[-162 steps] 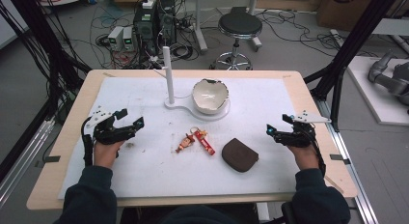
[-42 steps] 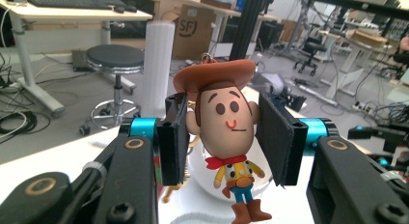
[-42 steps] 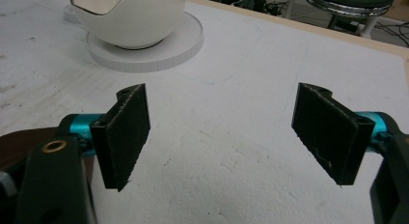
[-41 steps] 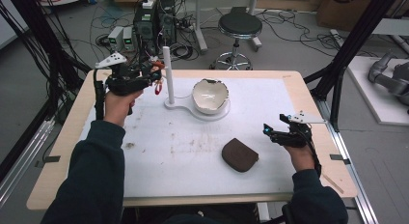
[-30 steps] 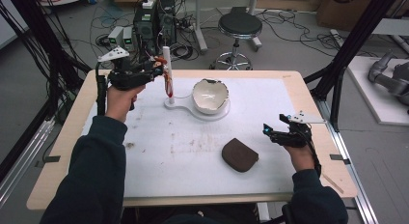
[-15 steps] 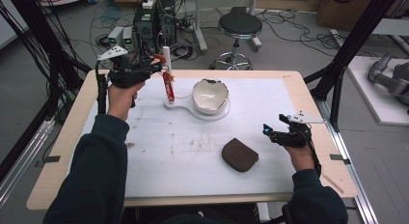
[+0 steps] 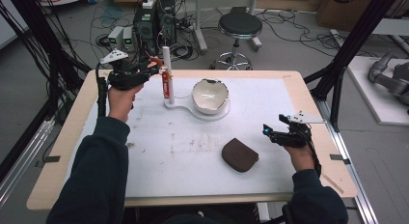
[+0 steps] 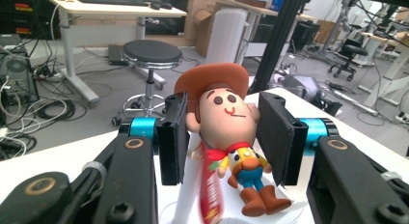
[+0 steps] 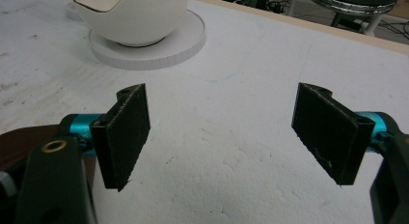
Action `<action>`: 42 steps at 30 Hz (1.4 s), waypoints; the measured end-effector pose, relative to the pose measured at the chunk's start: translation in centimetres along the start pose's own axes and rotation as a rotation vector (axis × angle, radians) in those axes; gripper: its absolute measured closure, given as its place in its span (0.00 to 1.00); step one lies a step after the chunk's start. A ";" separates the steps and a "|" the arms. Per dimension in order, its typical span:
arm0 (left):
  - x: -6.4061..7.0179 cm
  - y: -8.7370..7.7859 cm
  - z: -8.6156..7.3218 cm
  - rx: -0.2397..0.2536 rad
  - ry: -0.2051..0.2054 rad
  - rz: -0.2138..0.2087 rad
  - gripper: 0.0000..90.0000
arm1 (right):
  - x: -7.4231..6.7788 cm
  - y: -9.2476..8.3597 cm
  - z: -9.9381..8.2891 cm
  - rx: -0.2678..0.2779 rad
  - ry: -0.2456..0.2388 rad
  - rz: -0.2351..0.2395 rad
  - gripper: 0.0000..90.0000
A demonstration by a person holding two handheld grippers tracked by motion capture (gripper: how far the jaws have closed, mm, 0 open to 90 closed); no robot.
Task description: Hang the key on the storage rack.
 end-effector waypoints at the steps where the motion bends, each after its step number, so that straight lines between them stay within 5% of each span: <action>1: -0.1 -0.1 -0.2 0.000 -0.002 0.002 0.61 | 0.0 0.0 0.0 0.000 0.002 0.000 0.24; 8: -1.0 -0.5 -3.0 -0.047 0.016 0.068 0.61 | -0.1 0.1 0.0 -0.004 -0.001 0.001 0.24; 16: 0.1 -1.5 -7.7 -0.088 0.041 0.035 0.59 | 0.0 0.1 0.0 -0.005 -0.003 0.001 0.24; 26: -0.3 -4.8 -11.3 -0.012 -0.010 0.021 0.20 | -0.2 0.4 -0.1 -0.012 -0.008 0.004 0.24; 32: -0.4 -6.1 -12.4 -0.009 -0.009 0.028 0.19 | -0.3 0.7 0.1 -0.014 -0.012 0.007 0.24; 42: -0.4 -6.0 -13.1 -0.042 0.001 0.036 0.20 | -0.3 1.2 0.0 -0.022 -0.021 0.003 0.24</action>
Point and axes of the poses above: each handheld gripper's, and its own axes: y roughly forward along the jaws, z roughly out of its top, x roughly to its right, the point moved 10 cm from there along y, roughly forward along the jaws, and after that the axes turned 6 degrees about z, right-handed, at the moved point
